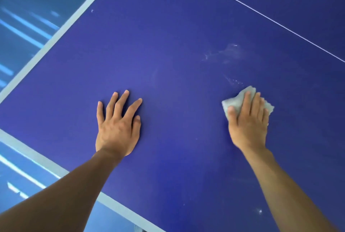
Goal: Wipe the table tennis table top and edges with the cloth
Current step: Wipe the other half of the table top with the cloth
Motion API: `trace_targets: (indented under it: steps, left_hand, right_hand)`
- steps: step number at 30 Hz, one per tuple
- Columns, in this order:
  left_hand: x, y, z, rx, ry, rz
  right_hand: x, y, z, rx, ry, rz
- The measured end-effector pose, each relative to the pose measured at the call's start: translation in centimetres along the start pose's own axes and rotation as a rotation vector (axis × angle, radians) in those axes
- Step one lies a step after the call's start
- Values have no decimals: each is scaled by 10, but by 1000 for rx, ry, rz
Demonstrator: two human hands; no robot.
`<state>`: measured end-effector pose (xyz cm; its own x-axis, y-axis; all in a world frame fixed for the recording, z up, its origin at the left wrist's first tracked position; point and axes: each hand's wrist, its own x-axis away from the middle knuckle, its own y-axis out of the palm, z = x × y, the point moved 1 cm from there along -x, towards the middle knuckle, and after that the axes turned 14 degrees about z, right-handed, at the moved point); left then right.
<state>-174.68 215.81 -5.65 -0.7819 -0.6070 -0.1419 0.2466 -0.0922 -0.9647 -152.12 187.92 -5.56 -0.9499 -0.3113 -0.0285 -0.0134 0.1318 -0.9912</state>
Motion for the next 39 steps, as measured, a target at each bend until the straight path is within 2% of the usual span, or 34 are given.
trace_targets:
  steps: [3, 5, 7, 10, 12, 15, 17, 20, 23, 25, 27, 29, 31, 33, 36, 39]
  left_hand:
    - [1, 1, 0, 1, -12, 6]
    - [2, 2, 0, 9, -13, 17]
    - [3, 3, 0, 10, -15, 36]
    - [0, 2, 4, 9, -13, 39]
    - [-1, 1, 6, 0, -10, 27]
    - [-1, 1, 3, -11, -2, 4]
    - [-1, 2, 1, -16, 9, -9]
    - [-1, 4, -1, -27, 21, -10]
    - [0, 6, -4, -40, 38, -1]
    - [0, 7, -5, -46, 46, -1]
    - [-2, 6, -3, -51, 50, -7]
    - [-3, 5, -2, -53, 54, -13]
    - [-3, 4, -3, -59, 52, -24]
    - [-5, 2, -3, -61, 51, -42]
    - [-7, 1, 0, -61, 44, -84]
    - [-6, 1, -3, -69, 41, -95]
  right_hand:
    - [-66, 7, -14, -27, 255, 5]
    - [-91, 12, -53, -74, 338, 14]
    - [-88, 19, -98, -136, 180, 39]
    - [-44, 22, -129, -122, -197, 73]
    - [-19, 21, -111, -84, -346, 47]
    - [-17, 15, -55, -56, -381, 40]
    - [-44, 9, -24, -25, -310, 28]
    - [-121, 10, -12, 15, -63, 57]
    - [-205, 13, -39, -1, 238, 70]
    - [-234, 16, -73, -4, 284, 46]
    - [-227, 18, -112, -15, 113, 33]
    - [-189, 21, -144, -40, -190, 42]
    - [-139, 18, -156, -53, -440, 58]
    - [-100, 13, -146, -86, -570, 28]
    - [-98, 10, -102, -46, -594, -4]
    - [-162, 11, -63, 44, -407, 58]
